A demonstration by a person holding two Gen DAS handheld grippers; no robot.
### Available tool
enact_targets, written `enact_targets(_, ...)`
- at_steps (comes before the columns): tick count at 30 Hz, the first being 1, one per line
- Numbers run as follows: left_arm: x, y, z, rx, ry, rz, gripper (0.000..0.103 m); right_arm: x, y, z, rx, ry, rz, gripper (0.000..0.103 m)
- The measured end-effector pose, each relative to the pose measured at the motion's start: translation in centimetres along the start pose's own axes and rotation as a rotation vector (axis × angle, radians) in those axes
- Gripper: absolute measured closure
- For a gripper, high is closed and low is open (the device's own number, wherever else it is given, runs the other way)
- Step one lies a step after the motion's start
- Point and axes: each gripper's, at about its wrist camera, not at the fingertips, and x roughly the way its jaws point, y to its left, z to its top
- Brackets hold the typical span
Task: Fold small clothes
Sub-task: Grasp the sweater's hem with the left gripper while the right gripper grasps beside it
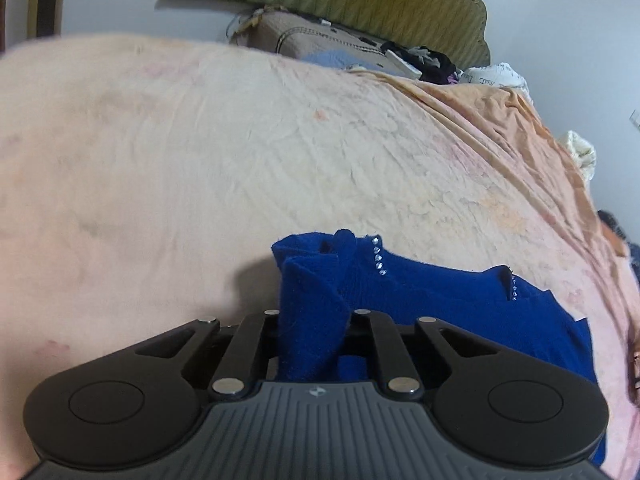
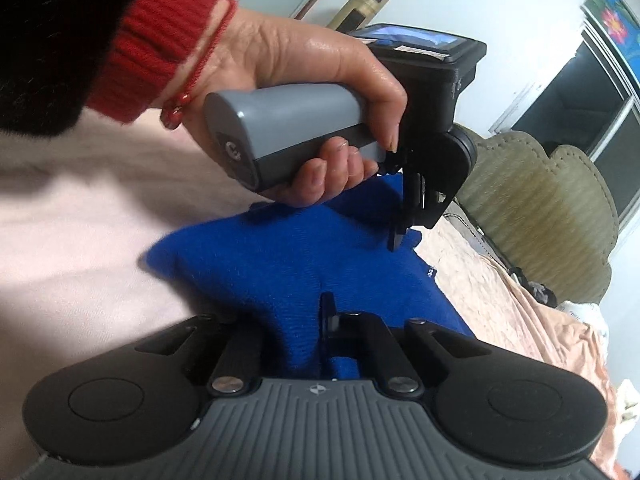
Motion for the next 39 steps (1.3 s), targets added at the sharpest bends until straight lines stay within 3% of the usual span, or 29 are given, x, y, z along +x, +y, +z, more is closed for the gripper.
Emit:
enact_targets(5, -2.0, -4.1, 1.2, 0.057, -0.044, 0.075, 0.092, -3.4, -2.7, -1.1, 0.091, -0.080, -0.058, 0.097)
enact_targets(13, -2.1, -11.4, 1.7, 0.117, -0.063, 0.090, 0.092, -8.1, -9.3, -5.8, 0.345, -0.118, -0.114, 0.097)
enact_targets(22, 0.2, -21.1, 0.7, 0.246, -0.061, 0.060, 0.092, -11.7, -13.7, -11.9, 0.624, -0.117, -0.086, 0.098)
enact_targets(30, 5.5, -28.9, -1.7, 0.336, 0.014, 0.007, 0.092, -12.0, -18.1, -18.9, 0.924, -0.096, -0.064, 0.097)
enact_targets(34, 8.5, -32.2, -3.5, 0.411, 0.048, 0.020, 0.092, -11.2, -19.6, -22.4, 1.069, -0.069, -0.021, 0.097)
enact_targets(36, 9.4, -33.0, -4.0, 0.415, 0.071, 0.010, 0.092, -11.1, -20.0, -24.1, 1.154, -0.053, 0.013, 0.094)
enact_targets(39, 9.5, -33.0, -3.6, 0.348, 0.065, -0.079, 0.088, -10.7, -20.2, -26.3, 1.282, -0.014, 0.082, 0.078)
